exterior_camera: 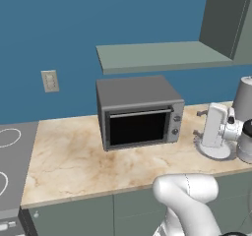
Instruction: Pull the toaster oven rack outwards. Pick up the baguette from the plate and place it on the toaster oven rack. Close the toaster oven door fully and set the temperature to the lowest setting.
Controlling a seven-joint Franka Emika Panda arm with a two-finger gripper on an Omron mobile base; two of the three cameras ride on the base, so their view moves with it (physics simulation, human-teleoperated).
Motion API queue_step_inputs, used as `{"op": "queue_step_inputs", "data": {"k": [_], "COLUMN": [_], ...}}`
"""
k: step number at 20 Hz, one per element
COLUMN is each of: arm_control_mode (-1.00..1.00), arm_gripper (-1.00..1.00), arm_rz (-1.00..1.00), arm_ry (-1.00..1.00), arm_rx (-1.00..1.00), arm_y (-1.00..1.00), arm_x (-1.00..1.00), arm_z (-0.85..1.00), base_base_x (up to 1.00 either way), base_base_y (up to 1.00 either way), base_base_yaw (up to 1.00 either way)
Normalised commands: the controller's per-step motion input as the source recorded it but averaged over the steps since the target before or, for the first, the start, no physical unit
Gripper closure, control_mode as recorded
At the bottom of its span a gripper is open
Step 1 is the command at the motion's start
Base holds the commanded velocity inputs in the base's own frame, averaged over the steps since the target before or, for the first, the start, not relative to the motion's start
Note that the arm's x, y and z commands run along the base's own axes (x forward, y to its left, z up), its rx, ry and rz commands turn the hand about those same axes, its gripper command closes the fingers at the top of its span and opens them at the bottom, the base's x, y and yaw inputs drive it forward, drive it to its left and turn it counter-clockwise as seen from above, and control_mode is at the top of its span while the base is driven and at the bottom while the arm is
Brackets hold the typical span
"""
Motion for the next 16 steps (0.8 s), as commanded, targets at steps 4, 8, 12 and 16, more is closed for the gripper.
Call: {"op": "queue_step_inputs", "data": {"k": [4, 8, 12, 16], "arm_control_mode": [-1.0, -1.0, -1.0, -1.0], "arm_gripper": [-1.0, -1.0, -1.0, -1.0], "arm_rz": [0.0, 0.0, 0.0, 0.0], "arm_ry": [0.0, 0.0, 0.0, 0.0], "arm_rx": [0.0, 0.0, 0.0, 0.0], "arm_y": [0.0, 0.0, 0.0, -0.06], "arm_x": [0.14, 0.24, 0.21, 0.21], "arm_z": [0.0, 0.0, 0.0, -0.01], "base_base_x": [0.0, 0.0, 0.0, 0.0], "base_base_y": [0.0, 0.0, 0.0, 0.0], "base_base_yaw": [0.0, 0.0, 0.0, 0.0]}}
